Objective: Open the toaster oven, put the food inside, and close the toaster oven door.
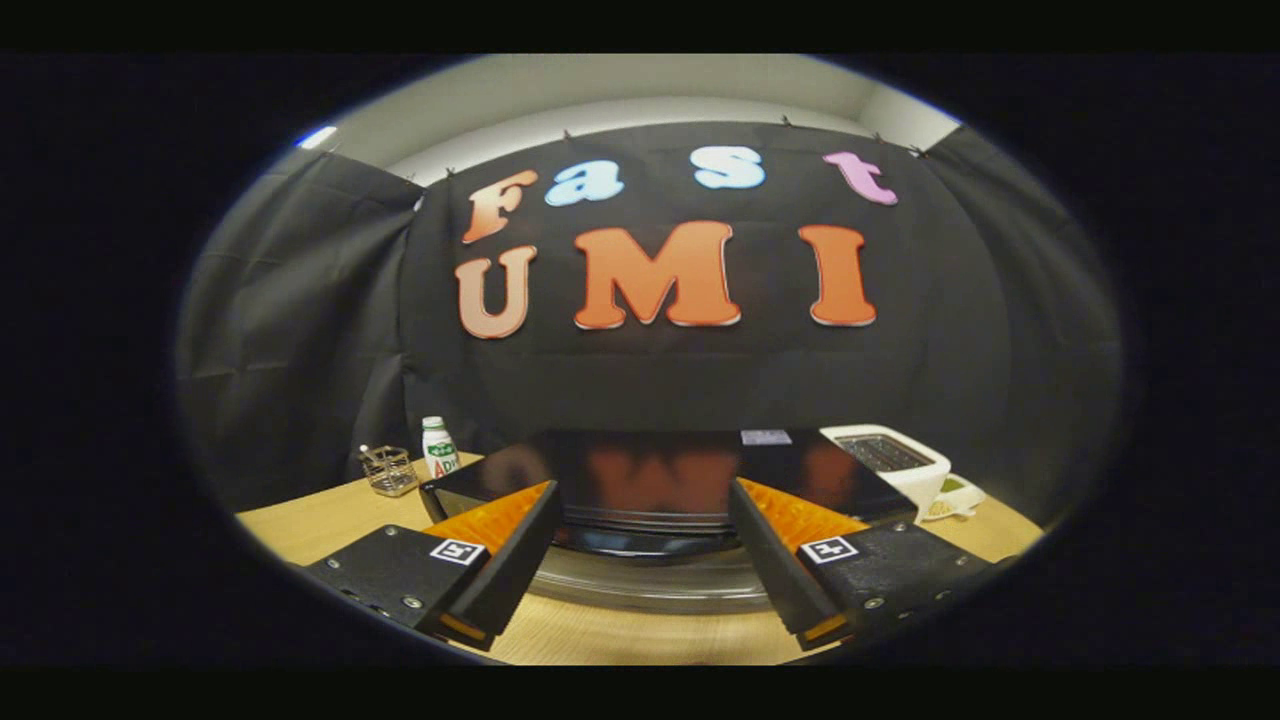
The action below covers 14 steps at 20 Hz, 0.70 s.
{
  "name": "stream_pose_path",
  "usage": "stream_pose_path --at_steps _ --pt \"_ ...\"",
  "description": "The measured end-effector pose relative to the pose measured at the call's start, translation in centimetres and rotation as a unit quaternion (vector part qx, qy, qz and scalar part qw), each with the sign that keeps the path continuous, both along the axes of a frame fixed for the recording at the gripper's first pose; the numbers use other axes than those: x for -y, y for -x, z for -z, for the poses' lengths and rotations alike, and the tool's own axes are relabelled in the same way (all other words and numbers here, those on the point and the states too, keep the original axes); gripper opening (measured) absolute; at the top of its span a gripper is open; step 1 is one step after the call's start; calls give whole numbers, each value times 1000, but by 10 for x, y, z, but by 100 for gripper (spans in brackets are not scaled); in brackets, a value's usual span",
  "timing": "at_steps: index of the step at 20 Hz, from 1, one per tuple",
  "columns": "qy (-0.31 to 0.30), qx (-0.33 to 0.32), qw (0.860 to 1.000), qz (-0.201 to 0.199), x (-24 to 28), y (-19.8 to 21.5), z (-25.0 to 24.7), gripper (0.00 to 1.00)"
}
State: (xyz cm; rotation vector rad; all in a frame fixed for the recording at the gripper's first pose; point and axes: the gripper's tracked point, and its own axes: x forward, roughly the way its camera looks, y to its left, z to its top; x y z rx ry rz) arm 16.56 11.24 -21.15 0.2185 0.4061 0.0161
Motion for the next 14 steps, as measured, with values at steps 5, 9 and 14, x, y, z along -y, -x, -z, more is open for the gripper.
stream_pose_path --at_steps 5,9,14 --pt "36 18 999 5 6 -6 4 98" --pt "22 29 999 1 2 -3 1 93" --pt "10 26 999 -29 -11 24 -2 78"
